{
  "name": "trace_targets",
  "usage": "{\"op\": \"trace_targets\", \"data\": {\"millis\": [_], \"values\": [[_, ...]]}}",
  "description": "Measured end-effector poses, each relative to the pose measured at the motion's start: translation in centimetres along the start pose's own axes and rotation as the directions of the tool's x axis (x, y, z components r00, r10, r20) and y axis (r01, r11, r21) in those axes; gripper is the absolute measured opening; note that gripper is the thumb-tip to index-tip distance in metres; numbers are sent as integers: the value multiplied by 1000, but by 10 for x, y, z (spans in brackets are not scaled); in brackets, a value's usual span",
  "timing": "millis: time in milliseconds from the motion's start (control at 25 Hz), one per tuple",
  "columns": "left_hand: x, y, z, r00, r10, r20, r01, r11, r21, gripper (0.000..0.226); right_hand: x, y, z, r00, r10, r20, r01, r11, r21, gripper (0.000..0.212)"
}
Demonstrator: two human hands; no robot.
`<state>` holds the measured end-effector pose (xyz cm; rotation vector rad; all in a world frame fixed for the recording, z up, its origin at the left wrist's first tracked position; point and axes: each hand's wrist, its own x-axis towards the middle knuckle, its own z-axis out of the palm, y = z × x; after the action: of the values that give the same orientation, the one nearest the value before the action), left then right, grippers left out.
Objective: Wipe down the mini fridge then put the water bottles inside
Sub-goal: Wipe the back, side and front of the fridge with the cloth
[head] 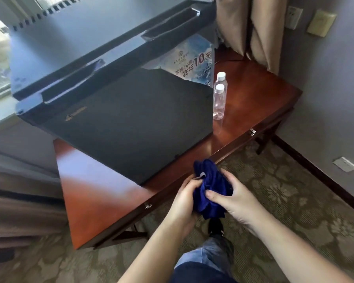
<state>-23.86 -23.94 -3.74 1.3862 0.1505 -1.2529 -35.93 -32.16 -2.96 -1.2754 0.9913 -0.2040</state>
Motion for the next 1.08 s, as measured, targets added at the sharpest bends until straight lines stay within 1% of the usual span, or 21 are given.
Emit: {"op": "trace_targets", "data": {"millis": [80,160,200,280,320,360,480,560,640,760,800,840,920,1000,1080], "values": [[28,1,2,991,-72,-112,65,996,-67,28,24,-5,-11,997,72,-12,-72,997,-18,92],[60,7,2,969,-140,-202,98,974,-206,35,47,-9,-19,991,132,2,-131,985,-116,94],[76,11,4,961,-155,-229,89,957,-276,39,57,-11,-24,987,159,20,-152,968,-200,94],[107,24,14,956,-135,-261,24,921,-388,44,79,-11,-36,976,208,67,-172,918,-357,99],[122,30,20,953,-119,-279,-5,913,-408,42,89,-11,-43,971,227,77,-178,900,-398,101],[134,36,28,948,-117,-295,-18,907,-420,41,99,-13,-50,968,236,82,-183,894,-408,99],[159,46,59,949,-130,-289,6,919,-394,31,124,-25,-77,971,231,55,-196,911,-363,73],[171,45,81,949,-128,-288,11,926,-377,32,141,-30,-100,973,229,24,-204,905,-373,60],[184,47,102,954,-104,-280,2,939,-343,32,157,-32,-121,972,235,-8,-220,894,-391,51],[205,47,136,954,-78,-291,-9,958,-285,26,179,-38,-152,975,220,-40,-221,917,-331,44],[210,49,150,949,-61,-310,-21,967,-253,27,187,-42,-167,978,206,-26,-204,929,-310,42],[214,54,171,937,-49,-346,-40,969,-244,29,199,-52,-189,982,189,26,-170,930,-326,42],[213,48,172,919,-52,-392,-27,981,-193,39,208,-57,-201,982,179,62,-150,936,-320,46],[211,39,184,880,-77,-469,3,987,-158,55,223,-72,-229,969,161,187,-85,929,-359,60],[209,28,197,880,-90,-467,-1,982,-191,72,240,-89,-254,950,141,277,-13,908,-418,75]]}}
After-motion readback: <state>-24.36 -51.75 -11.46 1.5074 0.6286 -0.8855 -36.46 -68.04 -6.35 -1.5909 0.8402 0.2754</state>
